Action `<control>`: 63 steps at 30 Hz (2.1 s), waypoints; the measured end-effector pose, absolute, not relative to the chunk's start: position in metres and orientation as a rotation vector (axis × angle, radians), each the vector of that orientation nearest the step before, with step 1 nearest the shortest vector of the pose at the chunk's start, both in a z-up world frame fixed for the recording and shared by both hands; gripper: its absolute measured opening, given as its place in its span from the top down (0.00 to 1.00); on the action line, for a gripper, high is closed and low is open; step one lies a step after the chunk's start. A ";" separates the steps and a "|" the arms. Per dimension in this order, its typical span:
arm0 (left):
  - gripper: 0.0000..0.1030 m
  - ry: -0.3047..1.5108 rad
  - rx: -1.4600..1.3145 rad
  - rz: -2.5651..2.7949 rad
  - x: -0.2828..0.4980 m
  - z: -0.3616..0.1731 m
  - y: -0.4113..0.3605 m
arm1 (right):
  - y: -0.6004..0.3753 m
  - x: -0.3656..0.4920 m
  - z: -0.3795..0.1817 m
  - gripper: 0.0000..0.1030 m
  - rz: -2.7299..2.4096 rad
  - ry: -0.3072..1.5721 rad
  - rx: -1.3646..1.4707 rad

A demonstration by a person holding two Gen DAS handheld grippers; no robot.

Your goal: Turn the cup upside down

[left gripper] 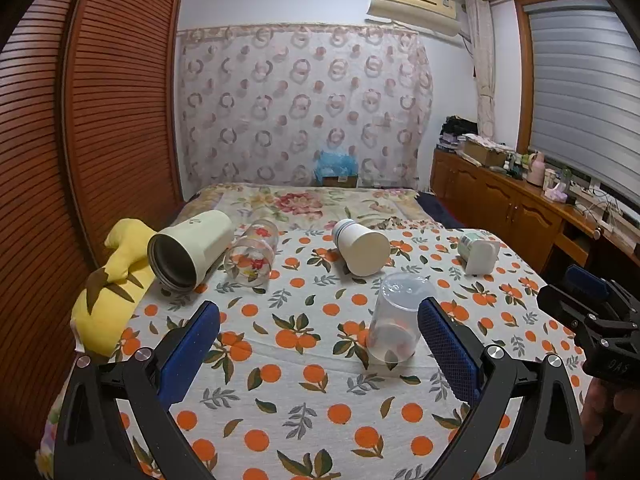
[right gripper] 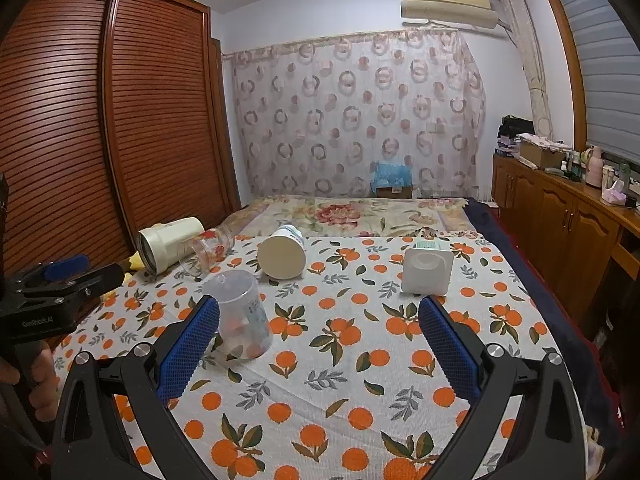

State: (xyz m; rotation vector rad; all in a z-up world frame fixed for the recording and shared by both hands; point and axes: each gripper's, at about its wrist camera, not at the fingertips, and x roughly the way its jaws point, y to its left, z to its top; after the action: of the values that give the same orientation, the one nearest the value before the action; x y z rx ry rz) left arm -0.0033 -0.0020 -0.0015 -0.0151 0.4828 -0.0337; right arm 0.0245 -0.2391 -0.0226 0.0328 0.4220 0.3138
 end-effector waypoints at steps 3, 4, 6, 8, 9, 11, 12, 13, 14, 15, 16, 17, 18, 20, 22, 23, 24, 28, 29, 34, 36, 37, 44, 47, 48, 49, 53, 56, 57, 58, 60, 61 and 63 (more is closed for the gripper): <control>0.07 0.483 -0.014 -0.033 -0.003 -0.002 -0.002 | -0.239 0.024 -0.022 0.03 0.313 0.421 0.033; 0.07 0.483 -0.014 -0.034 -0.003 -0.002 -0.001 | -0.239 0.025 -0.022 0.03 0.313 0.421 0.034; 0.07 0.483 -0.014 -0.033 -0.003 -0.002 -0.002 | -0.239 0.024 -0.022 0.03 0.313 0.420 0.033; 0.07 0.483 -0.013 -0.032 -0.003 -0.002 -0.002 | -0.239 0.024 -0.022 0.03 0.314 0.421 0.033; 0.07 0.483 -0.014 -0.032 -0.003 -0.002 -0.002 | -0.239 0.024 -0.022 0.03 0.314 0.422 0.033; 0.07 0.483 -0.015 -0.032 -0.003 -0.002 -0.002 | -0.239 0.024 -0.022 0.03 0.313 0.421 0.033; 0.07 0.483 -0.014 -0.032 -0.003 -0.002 -0.002 | -0.239 0.024 -0.023 0.03 0.314 0.422 0.033; 0.07 0.482 -0.014 -0.032 -0.003 -0.002 -0.002 | -0.240 0.024 -0.022 0.03 0.313 0.421 0.033; 0.07 0.482 -0.014 -0.033 -0.003 -0.002 -0.002 | -0.239 0.024 -0.022 0.03 0.313 0.421 0.033; 0.07 0.482 -0.014 -0.033 -0.003 -0.002 -0.002 | -0.239 0.024 -0.023 0.03 0.313 0.421 0.033; 0.07 0.482 -0.014 -0.032 -0.003 -0.002 -0.002 | -0.240 0.024 -0.022 0.03 0.313 0.421 0.034; 0.07 0.483 -0.014 -0.032 -0.003 -0.002 -0.002 | -0.239 0.024 -0.022 0.03 0.314 0.422 0.033; 0.07 0.483 -0.015 -0.032 -0.003 -0.002 -0.002 | -0.239 0.024 -0.023 0.03 0.314 0.421 0.032; 0.07 0.483 -0.015 -0.032 -0.003 -0.002 -0.002 | -0.240 0.024 -0.022 0.03 0.314 0.422 0.033; 0.07 0.483 -0.015 -0.032 -0.004 -0.002 -0.002 | -0.239 0.024 -0.023 0.03 0.314 0.421 0.033; 0.07 0.483 -0.014 -0.032 -0.004 -0.002 -0.003 | -0.240 0.024 -0.022 0.03 0.313 0.421 0.032; 0.07 0.482 -0.014 -0.032 -0.004 -0.002 -0.002 | -0.240 0.024 -0.023 0.03 0.314 0.421 0.033; 0.07 0.483 -0.014 -0.032 -0.004 -0.002 -0.003 | -0.240 0.024 -0.022 0.03 0.313 0.421 0.034; 0.07 0.482 -0.014 -0.032 -0.004 -0.002 -0.003 | -0.240 0.024 -0.022 0.03 0.313 0.421 0.033; 0.07 0.477 -0.014 -0.033 -0.004 0.001 -0.004 | -0.240 0.024 -0.022 0.03 0.314 0.421 0.033; 0.07 0.478 -0.014 -0.033 -0.004 0.000 -0.004 | -0.240 0.024 -0.023 0.03 0.314 0.421 0.033; 0.07 0.478 -0.014 -0.033 -0.005 0.000 -0.004 | -0.240 0.024 -0.022 0.03 0.313 0.421 0.033; 0.07 0.478 -0.014 -0.033 -0.005 0.000 -0.004 | -0.240 0.024 -0.023 0.03 0.313 0.422 0.034; 0.07 0.478 -0.014 -0.033 -0.005 0.000 -0.004 | -0.240 0.024 -0.022 0.03 0.313 0.421 0.033; 0.07 0.478 -0.014 -0.033 -0.005 0.000 -0.004 | -0.240 0.024 -0.023 0.03 0.313 0.421 0.034; 0.07 0.478 -0.014 -0.033 -0.005 0.000 -0.004 | -0.241 0.024 -0.022 0.03 0.313 0.421 0.035; 0.07 0.477 -0.014 -0.033 -0.005 0.000 -0.004 | -0.240 0.024 -0.023 0.03 0.313 0.421 0.034; 0.07 0.478 -0.014 -0.032 -0.005 0.000 -0.004 | -0.241 0.024 -0.022 0.03 0.314 0.421 0.034; 0.07 0.478 -0.014 -0.033 -0.005 0.000 -0.005 | -0.241 0.024 -0.022 0.03 0.314 0.421 0.034; 0.07 0.478 -0.014 -0.033 -0.005 0.000 -0.005 | -0.241 0.024 -0.023 0.03 0.314 0.421 0.034; 0.07 0.478 -0.014 -0.033 -0.005 0.000 -0.005 | -0.241 0.024 -0.023 0.03 0.314 0.421 0.034; 0.07 0.479 -0.013 -0.034 -0.005 0.001 -0.005 | -0.241 0.024 -0.023 0.03 0.314 0.421 0.034; 0.07 0.478 -0.013 -0.034 -0.005 0.001 -0.006 | -0.241 0.024 -0.022 0.03 0.314 0.421 0.034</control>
State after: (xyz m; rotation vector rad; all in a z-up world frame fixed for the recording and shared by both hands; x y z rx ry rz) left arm -0.0050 -0.0063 0.0012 -0.0131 0.4775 -0.0339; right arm 0.0238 -0.2410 -0.0223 0.0340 0.4212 0.3143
